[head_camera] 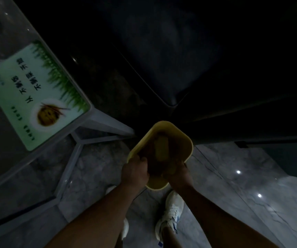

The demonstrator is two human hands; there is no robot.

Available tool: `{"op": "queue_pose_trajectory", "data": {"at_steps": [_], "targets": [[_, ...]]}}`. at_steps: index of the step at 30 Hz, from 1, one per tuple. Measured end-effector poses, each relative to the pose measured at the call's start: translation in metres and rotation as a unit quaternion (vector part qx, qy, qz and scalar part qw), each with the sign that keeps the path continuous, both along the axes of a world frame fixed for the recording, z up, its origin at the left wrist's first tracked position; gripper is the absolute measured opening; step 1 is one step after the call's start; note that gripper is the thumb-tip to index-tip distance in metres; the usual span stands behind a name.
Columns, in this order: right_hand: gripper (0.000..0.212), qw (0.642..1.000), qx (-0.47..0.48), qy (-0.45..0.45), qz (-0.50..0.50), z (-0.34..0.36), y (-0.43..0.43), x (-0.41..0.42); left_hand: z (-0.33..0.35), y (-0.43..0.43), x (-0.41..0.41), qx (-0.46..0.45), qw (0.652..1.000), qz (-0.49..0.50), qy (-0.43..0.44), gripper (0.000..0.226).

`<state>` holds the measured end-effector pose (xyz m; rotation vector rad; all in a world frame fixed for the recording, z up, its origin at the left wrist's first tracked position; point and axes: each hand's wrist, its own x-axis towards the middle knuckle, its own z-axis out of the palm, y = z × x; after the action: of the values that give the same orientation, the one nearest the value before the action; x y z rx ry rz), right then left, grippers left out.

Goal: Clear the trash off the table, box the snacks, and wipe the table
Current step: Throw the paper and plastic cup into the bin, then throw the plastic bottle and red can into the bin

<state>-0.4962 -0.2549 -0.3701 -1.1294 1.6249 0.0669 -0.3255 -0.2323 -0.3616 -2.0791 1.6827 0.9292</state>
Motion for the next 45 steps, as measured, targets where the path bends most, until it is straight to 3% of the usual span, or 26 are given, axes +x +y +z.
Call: {"op": "queue_pose_trajectory", "data": {"at_steps": [4,9,15,21,26,30,36,39,45], "targets": [[0.055,0.997,0.014,0.031,0.069,0.013,-0.003,0.002,0.007,0.008,0.002,-0.003,0.999,-0.035,-0.013,0.030],[0.069,0.970,-0.022,0.077,0.229,0.051,0.004,-0.001,0.043,0.021,0.008,0.009,0.999,-0.046,-0.005,0.032],[0.078,0.956,-0.017,0.097,0.277,0.132,0.030,-0.005,0.124,0.067,0.009,0.038,0.999,-0.039,-0.003,0.038],[0.059,0.930,-0.054,0.090,0.354,0.228,0.055,0.000,0.223,0.116,0.013,0.049,0.998,0.021,0.012,0.034],[0.054,0.908,-0.072,0.063,0.409,0.286,0.073,0.014,0.296,0.163,0.023,0.019,0.993,0.118,0.001,0.037],[0.053,0.867,-0.088,0.072,0.485,0.320,0.078,0.045,0.339,0.190,0.049,-0.003,0.982,0.191,-0.012,0.038],[0.037,0.818,-0.143,0.080,0.551,0.356,0.083,0.119,0.361,0.226,0.105,-0.036,0.962,0.269,-0.036,0.036],[0.040,0.800,-0.155,0.085,0.573,0.365,0.096,0.153,0.363,0.248,0.128,-0.068,0.949,0.308,-0.006,0.038],[0.046,0.795,-0.158,0.093,0.578,0.378,0.132,0.219,0.369,0.279,0.186,-0.095,0.943,0.319,0.009,0.042]]}}
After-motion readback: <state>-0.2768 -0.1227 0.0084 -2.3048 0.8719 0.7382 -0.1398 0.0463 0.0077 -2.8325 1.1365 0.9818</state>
